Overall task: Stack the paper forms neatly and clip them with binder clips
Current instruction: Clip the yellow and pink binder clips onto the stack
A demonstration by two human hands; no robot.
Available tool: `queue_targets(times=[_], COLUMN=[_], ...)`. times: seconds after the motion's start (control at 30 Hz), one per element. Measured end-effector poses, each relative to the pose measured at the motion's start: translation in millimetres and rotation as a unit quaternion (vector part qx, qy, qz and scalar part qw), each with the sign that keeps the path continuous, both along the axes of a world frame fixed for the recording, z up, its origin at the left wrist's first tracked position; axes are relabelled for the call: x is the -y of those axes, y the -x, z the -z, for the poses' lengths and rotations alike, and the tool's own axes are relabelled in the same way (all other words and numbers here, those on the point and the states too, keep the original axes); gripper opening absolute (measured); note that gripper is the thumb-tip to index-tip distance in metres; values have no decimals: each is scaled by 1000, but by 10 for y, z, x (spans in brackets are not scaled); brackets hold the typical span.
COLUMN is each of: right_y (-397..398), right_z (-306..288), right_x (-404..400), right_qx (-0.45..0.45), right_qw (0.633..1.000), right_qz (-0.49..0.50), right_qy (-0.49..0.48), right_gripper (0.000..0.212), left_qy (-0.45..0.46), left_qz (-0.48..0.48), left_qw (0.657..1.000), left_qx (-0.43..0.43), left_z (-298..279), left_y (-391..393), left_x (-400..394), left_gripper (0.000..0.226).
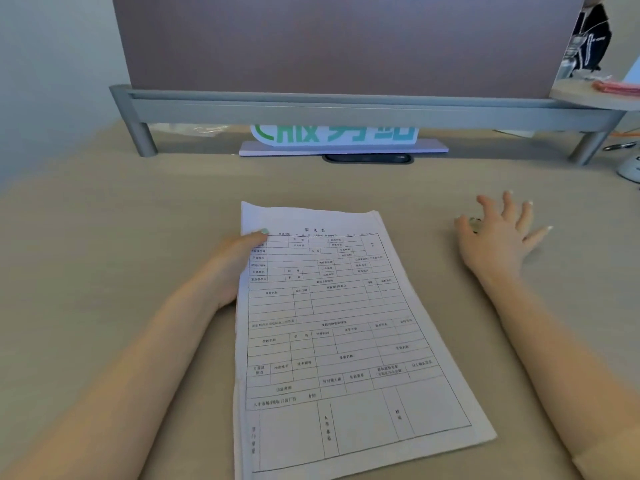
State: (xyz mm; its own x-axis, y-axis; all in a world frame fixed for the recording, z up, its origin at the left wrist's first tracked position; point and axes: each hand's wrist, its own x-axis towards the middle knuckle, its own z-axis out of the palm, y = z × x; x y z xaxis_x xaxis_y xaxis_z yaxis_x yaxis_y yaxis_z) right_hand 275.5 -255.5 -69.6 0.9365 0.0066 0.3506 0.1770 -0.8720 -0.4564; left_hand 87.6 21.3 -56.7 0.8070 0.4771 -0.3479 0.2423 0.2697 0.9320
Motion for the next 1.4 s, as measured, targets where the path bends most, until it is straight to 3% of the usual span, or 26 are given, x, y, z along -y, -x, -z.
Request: queue_targets(times=[0.13,0.27,0.47,0.57,0.67,0.7,0.77,0.83,1.0,1.17,1.4], right_y=[-88,-80,82,120,306,388,534,604,616,488,440], right_z=[65,124,98,-10,-307,-425,-631,-737,-803,-837,-866], right_x=[2,-147,-363,-386,-465,-526,-713,-963,-1602,-1876,-1941], right_qx=[-56,-23,-52,22,95,70,-65,-175,-241,-279,-381], right_qw=[997,993,980,979,973,962,914,864,852,887,808], right_qz=[15,-85,-194,-199,-157,-172,-243,-299,-334,-362,-447], right_qy=[51,73,14,-27,-138,-197,-319,-365,-323,-73,54], right_gripper=[51,40,33,30,26,25,24,22,15,32,25], left_qy=[-15,-30,-34,-47,-57,-62,-72,-76,-65,-61,-83], left_qz=[2,-1,6,8,12,16,26,37,64,108,117], left_qw=[1000,1000,999,999,998,998,997,996,994,986,981], left_qx=[7,7,9,10,21,26,33,34,64,113,134], left_z=[-14,-46,-59,-66,-56,-48,-33,-18,5,3,15], left_y=[10,22,48,51,44,40,42,48,83,97,72], left_x=[22,58,77,102,107,103,93,90,94,108,105], left_gripper=[19,19,21,20,20,20,21,23,26,25,25])
